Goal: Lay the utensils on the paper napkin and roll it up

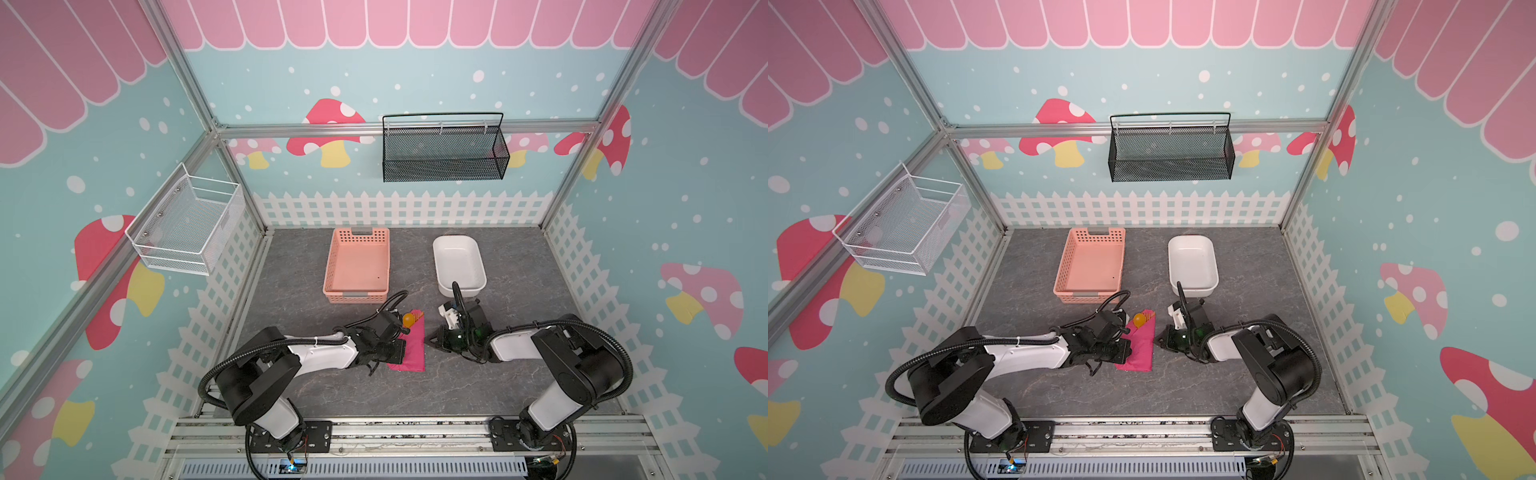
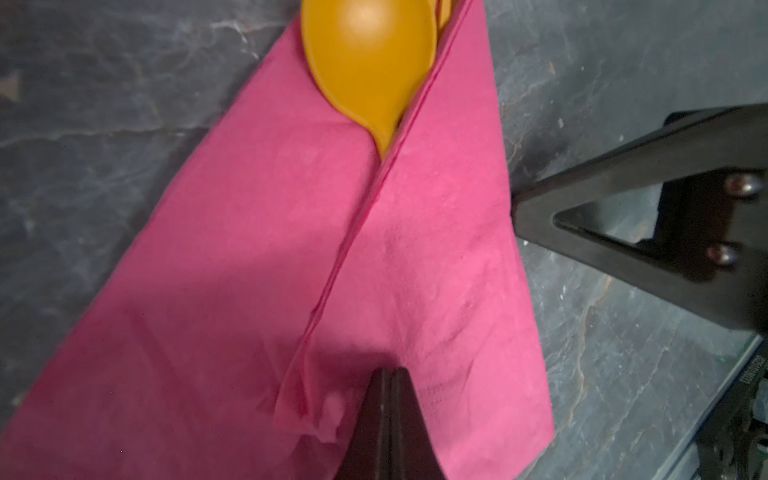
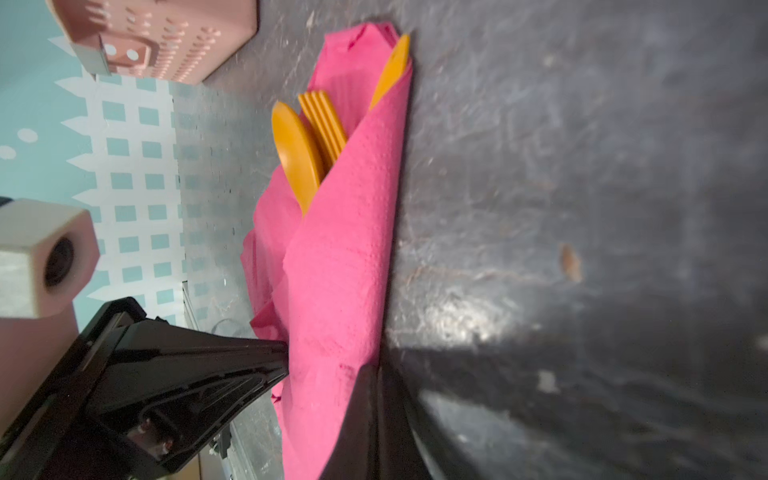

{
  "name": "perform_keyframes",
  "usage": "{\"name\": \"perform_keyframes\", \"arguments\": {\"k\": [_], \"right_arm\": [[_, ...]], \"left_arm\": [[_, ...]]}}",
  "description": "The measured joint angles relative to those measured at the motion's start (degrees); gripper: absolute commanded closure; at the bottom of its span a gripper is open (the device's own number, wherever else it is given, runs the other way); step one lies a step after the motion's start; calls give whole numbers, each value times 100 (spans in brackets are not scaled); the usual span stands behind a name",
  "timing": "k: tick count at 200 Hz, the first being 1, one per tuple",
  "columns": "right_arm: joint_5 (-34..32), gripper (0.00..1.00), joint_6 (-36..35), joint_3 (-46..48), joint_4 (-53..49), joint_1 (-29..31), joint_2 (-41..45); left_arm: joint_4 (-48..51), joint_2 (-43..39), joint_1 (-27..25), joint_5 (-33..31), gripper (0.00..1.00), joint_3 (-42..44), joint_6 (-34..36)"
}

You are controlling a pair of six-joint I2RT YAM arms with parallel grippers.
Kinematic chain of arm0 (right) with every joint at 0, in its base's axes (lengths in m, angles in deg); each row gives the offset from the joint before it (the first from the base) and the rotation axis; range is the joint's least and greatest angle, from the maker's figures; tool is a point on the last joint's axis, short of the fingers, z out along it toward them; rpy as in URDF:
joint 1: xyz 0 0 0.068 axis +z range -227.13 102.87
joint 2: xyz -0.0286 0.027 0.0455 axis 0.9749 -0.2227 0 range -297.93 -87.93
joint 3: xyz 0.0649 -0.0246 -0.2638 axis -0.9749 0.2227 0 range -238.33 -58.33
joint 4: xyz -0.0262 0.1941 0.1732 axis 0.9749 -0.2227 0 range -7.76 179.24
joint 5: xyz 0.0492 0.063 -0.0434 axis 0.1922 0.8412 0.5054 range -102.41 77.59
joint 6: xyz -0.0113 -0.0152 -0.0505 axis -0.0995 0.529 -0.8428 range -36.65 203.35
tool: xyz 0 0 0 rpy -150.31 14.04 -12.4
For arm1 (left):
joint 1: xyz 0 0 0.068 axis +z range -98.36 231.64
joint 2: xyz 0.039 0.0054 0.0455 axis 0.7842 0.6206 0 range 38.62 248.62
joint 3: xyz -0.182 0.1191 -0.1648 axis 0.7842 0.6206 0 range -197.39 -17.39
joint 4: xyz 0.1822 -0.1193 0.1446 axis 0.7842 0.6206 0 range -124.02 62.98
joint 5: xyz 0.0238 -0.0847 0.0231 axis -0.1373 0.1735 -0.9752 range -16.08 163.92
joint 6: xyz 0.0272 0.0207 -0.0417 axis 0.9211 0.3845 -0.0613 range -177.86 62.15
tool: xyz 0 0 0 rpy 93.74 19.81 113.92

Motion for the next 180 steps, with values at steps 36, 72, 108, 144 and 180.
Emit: {"name": "perform_keyframes", "arguments": {"k": [36,72,108,144,180], "right_arm": [[-74,98,184,184,-140,308,299],[-238,98,219,184,-297,258,699],[-254,98,120,-181,-264,68,505],[-79,97,85,-632,229,28,-76],[138,97,133,-839,706,28,-708]], "left_arm": [[50,-164,-74,-7,97,146,0],[83,-216,-74,-26,97,192,24],[105,-216,-74,-28,97,184,52],[107,-216,-79,-46,97,184,68],[160,-216,-79,-55,97,157,79]]}}
